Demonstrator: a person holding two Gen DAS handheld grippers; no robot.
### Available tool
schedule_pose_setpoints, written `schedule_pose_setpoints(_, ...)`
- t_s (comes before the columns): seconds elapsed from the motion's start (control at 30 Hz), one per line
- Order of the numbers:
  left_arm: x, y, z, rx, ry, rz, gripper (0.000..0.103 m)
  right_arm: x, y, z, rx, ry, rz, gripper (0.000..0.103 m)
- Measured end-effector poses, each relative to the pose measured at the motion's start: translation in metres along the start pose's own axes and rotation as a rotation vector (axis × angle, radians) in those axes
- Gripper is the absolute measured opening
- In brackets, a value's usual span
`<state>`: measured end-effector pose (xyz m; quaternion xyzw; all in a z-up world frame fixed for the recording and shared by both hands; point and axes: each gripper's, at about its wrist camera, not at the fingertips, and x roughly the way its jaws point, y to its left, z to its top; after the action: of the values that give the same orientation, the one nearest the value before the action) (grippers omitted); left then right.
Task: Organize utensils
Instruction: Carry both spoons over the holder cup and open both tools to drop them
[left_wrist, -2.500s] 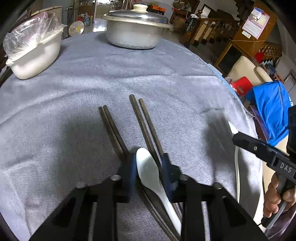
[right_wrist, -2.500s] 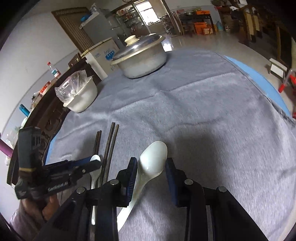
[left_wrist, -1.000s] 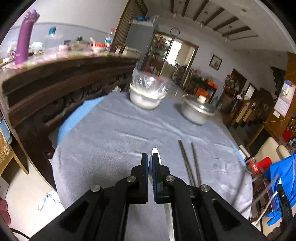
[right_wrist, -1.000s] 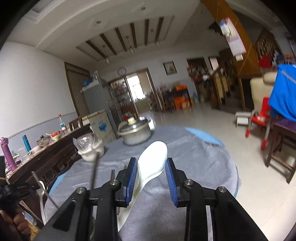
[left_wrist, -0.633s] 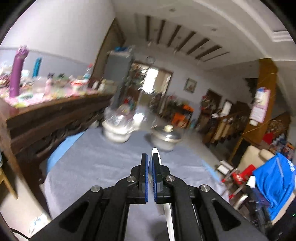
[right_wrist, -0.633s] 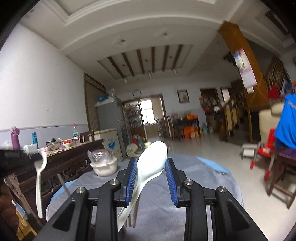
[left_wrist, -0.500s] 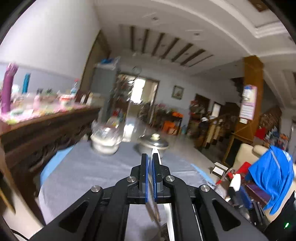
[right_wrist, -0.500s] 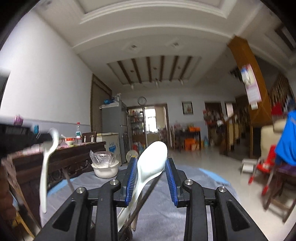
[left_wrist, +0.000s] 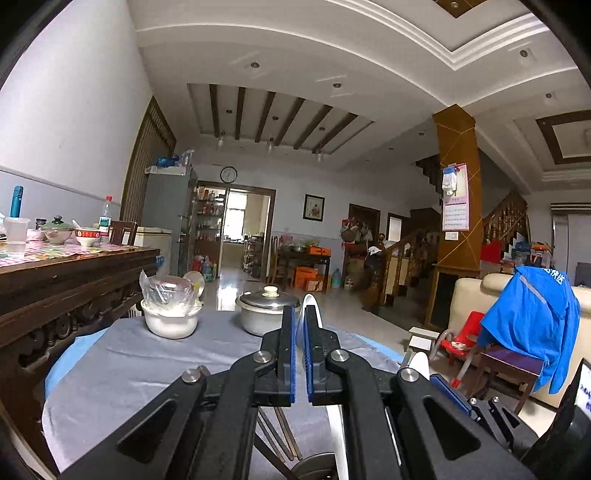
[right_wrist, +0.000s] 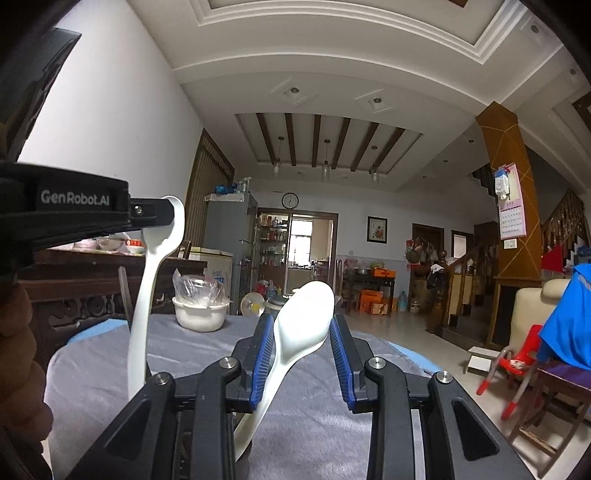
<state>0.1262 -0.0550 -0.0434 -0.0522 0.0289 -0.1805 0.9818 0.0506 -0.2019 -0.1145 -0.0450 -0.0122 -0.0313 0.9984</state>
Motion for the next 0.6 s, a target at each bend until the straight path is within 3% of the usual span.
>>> schedule_pose_setpoints(0.6,-0.015,-0.009,-0.036,0.095,0.056,0.015,0.004,-0.024,0.005,-0.013,-0.063,0.040,0.065,0.034)
